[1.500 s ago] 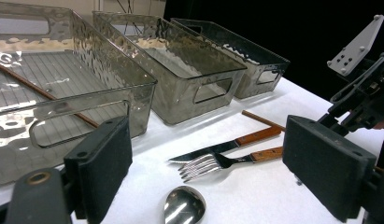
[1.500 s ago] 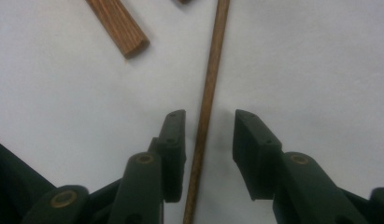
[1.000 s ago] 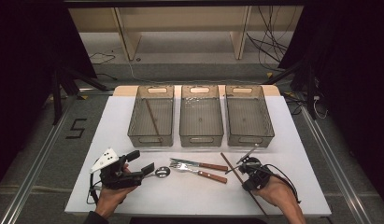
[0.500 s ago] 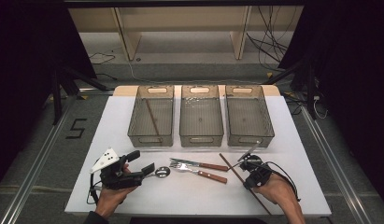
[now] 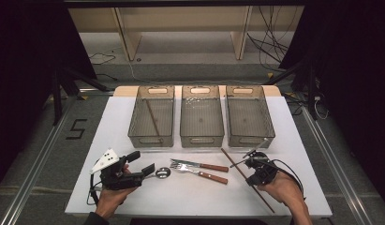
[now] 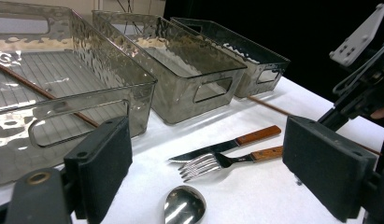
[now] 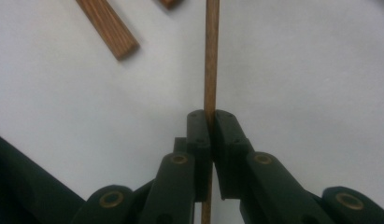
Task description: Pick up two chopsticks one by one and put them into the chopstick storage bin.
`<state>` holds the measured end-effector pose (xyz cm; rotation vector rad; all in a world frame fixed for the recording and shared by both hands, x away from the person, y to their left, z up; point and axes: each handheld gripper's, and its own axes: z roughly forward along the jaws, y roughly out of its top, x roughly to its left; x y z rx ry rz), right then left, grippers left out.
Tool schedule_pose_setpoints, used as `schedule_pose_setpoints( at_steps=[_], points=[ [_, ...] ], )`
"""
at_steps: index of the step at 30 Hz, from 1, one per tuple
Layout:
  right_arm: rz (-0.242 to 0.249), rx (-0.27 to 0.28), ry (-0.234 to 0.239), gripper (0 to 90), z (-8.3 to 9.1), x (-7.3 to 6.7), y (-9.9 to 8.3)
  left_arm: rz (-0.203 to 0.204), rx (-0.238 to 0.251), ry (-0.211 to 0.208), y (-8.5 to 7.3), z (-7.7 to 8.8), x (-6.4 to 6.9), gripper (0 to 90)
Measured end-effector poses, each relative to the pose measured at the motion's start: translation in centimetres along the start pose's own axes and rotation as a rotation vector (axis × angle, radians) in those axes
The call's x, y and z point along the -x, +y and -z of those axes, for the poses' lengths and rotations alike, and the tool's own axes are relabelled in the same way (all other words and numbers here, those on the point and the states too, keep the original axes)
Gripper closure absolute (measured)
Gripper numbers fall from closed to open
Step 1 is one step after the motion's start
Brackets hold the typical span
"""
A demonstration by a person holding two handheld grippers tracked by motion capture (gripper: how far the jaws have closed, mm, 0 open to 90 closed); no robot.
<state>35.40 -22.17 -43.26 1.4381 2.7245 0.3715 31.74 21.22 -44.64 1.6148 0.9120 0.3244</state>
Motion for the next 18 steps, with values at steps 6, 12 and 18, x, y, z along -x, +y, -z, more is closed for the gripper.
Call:
schedule_pose_setpoints(
  at_steps=[6, 12, 18],
  points=[
    [0.014, 0.106, 0.029, 85.8, 1.8, -0.1, 0.6, 0.001, 0.0, 0.0, 0.0, 0.0, -0.1, 15.6],
    [0.029, 0.205, 0.079, 85.9, 3.0, -0.5, 2.4, 0.003, 0.002, 0.001, 0.0, 0.0, 0.0, 15.6],
    [0.036, 0.322, 0.121, 85.8, 3.7, -1.1, 5.2, 0.007, 0.007, 0.002, 0.0, 0.0, -0.1, 15.6]
  ],
)
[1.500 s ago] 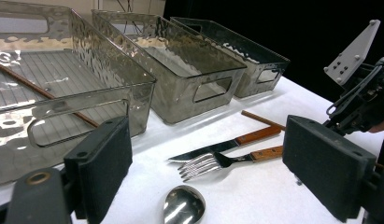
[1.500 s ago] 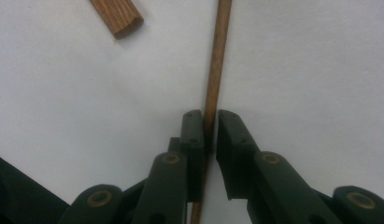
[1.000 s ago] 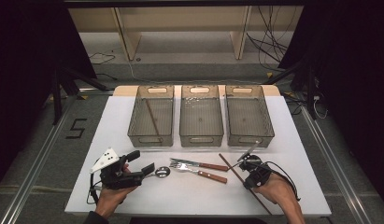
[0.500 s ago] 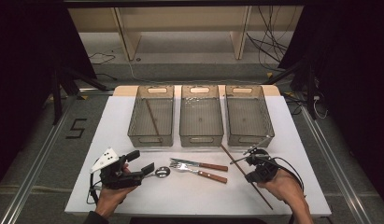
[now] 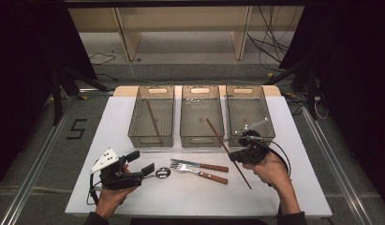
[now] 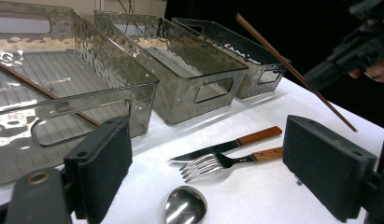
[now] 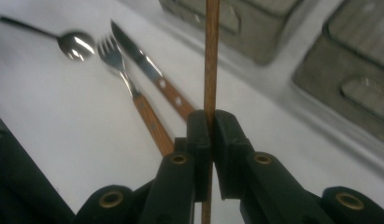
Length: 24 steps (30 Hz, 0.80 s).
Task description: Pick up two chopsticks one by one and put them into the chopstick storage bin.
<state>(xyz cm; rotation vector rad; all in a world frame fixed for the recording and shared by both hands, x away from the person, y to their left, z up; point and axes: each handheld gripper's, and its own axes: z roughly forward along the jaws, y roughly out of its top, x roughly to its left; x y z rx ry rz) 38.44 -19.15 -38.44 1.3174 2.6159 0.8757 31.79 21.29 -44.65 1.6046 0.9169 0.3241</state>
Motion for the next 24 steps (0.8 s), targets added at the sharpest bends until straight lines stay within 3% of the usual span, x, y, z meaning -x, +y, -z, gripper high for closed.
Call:
schedule_pose_setpoints(
  at_steps=[9, 24],
  points=[
    [-0.029, 0.142, 0.066, 85.8, -0.7, -0.6, 3.6, -0.003, -0.002, 0.0, 0.0, 0.0, 0.0, 15.6],
    [-0.035, 0.213, 0.117, 85.8, -3.1, -1.9, 9.6, 0.001, 0.001, -0.002, 0.0, 0.1, 0.0, 15.6]
  ],
)
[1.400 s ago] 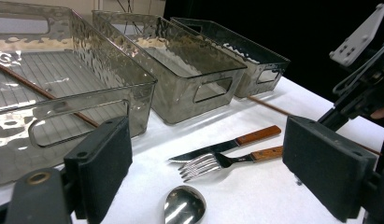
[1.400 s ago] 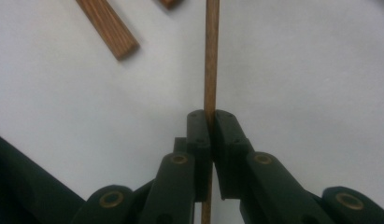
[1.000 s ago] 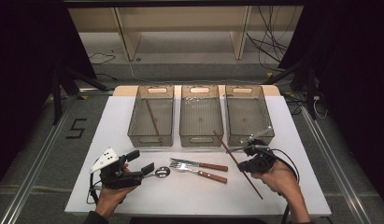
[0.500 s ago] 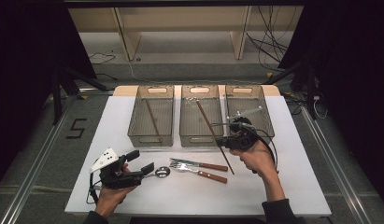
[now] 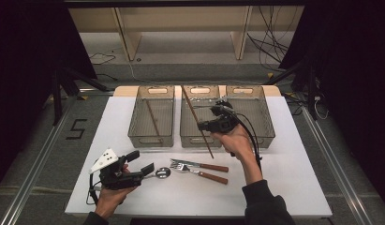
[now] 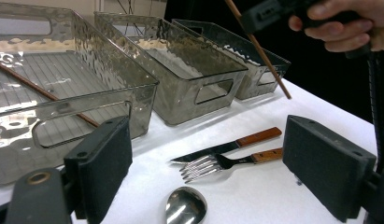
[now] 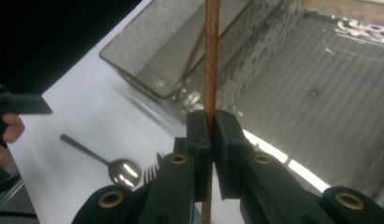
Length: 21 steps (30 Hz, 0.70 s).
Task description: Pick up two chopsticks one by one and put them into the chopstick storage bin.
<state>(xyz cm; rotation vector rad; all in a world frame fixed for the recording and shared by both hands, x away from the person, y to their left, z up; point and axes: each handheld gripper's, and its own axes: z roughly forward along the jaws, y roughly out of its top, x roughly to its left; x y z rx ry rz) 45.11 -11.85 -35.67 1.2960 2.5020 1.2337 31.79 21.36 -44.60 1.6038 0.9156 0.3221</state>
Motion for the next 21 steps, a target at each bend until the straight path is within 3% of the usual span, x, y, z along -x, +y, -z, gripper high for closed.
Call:
schedule_pose_setpoints(
  at_steps=[11, 21],
  points=[
    [-0.002, 0.008, 0.01, 85.8, -2.8, -1.2, 3.0, -0.003, 0.0, -0.004, 0.0, 0.0, 0.0, 15.6],
    [-0.043, 0.05, 0.013, 85.8, -5.0, -1.8, 5.3, 0.0, 0.001, -0.009, 0.1, 0.0, 0.1, 15.6]
  ],
)
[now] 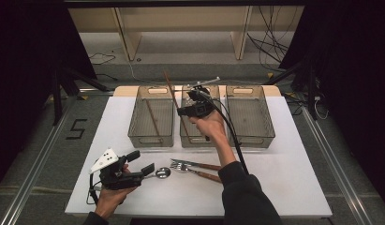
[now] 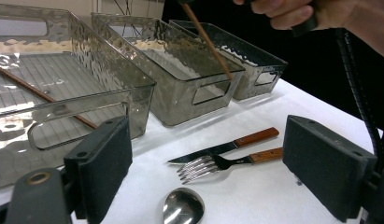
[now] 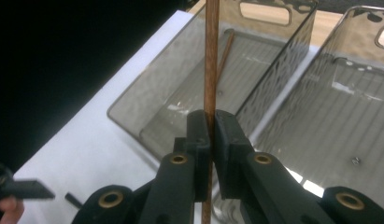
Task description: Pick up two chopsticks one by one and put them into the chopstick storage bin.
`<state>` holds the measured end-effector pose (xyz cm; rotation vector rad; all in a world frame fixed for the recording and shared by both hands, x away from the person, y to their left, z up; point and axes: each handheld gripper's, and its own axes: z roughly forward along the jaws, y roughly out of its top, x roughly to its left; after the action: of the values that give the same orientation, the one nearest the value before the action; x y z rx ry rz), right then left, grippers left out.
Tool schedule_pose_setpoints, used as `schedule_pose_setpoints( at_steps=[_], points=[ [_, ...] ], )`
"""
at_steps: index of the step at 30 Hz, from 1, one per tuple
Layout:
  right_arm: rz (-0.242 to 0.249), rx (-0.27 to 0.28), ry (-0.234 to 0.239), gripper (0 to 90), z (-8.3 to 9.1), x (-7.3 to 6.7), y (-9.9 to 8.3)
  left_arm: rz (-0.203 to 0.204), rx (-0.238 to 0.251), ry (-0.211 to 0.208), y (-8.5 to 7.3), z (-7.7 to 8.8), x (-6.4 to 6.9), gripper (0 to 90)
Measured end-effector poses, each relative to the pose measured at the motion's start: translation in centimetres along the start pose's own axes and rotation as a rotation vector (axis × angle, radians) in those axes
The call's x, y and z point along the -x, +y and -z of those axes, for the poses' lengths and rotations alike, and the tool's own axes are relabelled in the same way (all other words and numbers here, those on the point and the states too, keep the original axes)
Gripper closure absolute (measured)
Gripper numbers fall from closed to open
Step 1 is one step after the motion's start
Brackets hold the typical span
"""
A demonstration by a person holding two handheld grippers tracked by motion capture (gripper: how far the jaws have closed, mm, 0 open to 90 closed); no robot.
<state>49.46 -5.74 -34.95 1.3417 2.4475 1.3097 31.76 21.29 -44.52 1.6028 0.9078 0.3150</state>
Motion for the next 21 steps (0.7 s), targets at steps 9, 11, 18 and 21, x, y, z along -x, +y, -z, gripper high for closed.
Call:
schedule_pose_setpoints(
  at_steps=[9, 11, 18, 21],
  points=[
    [-0.003, 0.015, -0.009, 85.8, -2.0, -1.1, 1.9, -0.002, 0.002, -0.004, 0.0, 0.0, 0.1, 15.6],
    [-0.004, 0.018, -0.008, 85.7, -2.5, -1.3, 2.3, -0.001, 0.002, -0.005, 0.0, 0.0, 0.0, 15.6],
    [-0.002, 0.015, -0.022, 85.7, -3.9, -1.9, 3.3, 0.002, 0.006, -0.008, 0.1, 0.0, 0.1, 15.6],
    [0.0, 0.013, -0.026, 85.7, -4.5, -2.0, 3.6, 0.004, 0.007, -0.009, 0.1, 0.1, 0.1, 15.6]
  ],
)
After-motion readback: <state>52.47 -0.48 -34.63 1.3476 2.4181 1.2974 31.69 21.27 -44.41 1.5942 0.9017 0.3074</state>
